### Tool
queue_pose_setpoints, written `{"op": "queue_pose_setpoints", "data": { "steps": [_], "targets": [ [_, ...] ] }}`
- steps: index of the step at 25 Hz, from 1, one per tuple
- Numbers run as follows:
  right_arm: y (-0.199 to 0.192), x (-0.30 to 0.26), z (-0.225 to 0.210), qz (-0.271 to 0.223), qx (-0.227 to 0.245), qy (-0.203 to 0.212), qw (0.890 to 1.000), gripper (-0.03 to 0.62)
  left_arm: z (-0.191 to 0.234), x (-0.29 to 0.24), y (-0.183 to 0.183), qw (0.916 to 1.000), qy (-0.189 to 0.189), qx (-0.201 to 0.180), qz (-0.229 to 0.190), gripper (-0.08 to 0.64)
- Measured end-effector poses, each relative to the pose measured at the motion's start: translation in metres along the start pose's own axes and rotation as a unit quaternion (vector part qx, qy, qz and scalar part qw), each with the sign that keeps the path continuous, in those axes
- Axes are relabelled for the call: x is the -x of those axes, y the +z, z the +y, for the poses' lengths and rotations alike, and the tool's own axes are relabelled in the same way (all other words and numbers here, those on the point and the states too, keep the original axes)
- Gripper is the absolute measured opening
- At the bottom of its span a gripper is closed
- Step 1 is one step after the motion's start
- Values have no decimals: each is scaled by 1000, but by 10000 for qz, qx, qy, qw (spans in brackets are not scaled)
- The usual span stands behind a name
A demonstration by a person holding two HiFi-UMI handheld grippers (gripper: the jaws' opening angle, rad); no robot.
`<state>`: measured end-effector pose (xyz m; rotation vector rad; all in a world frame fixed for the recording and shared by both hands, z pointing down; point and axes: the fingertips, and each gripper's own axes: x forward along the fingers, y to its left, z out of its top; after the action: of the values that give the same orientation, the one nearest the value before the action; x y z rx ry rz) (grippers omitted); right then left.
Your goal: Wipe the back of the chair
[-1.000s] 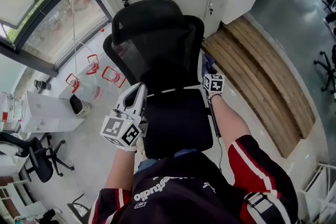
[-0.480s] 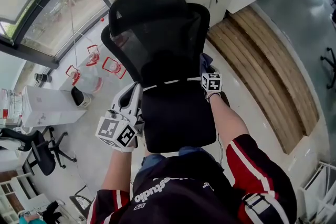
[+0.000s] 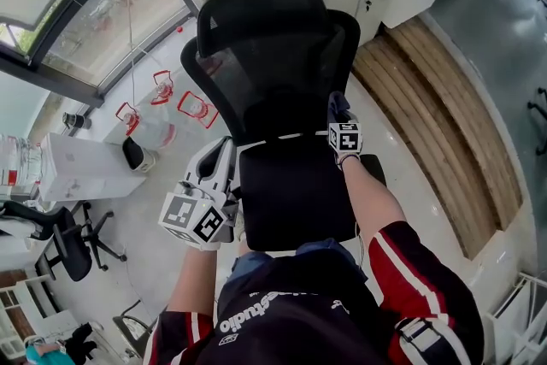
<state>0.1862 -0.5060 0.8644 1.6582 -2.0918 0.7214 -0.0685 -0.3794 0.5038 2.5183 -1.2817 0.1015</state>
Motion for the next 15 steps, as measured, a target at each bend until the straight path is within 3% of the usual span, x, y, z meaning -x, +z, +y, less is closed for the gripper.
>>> {"op": "queue_pose_setpoints", "data": {
  "steps": [9,15],
  "targets": [
    [7,-19,68,44,247,218,9994,61,42,31,12,10000,73,37,-55,25],
    [7,-39,138,87,340,460,9983,61,84,66,15,9997,222,65,-55,25]
  ]
}}
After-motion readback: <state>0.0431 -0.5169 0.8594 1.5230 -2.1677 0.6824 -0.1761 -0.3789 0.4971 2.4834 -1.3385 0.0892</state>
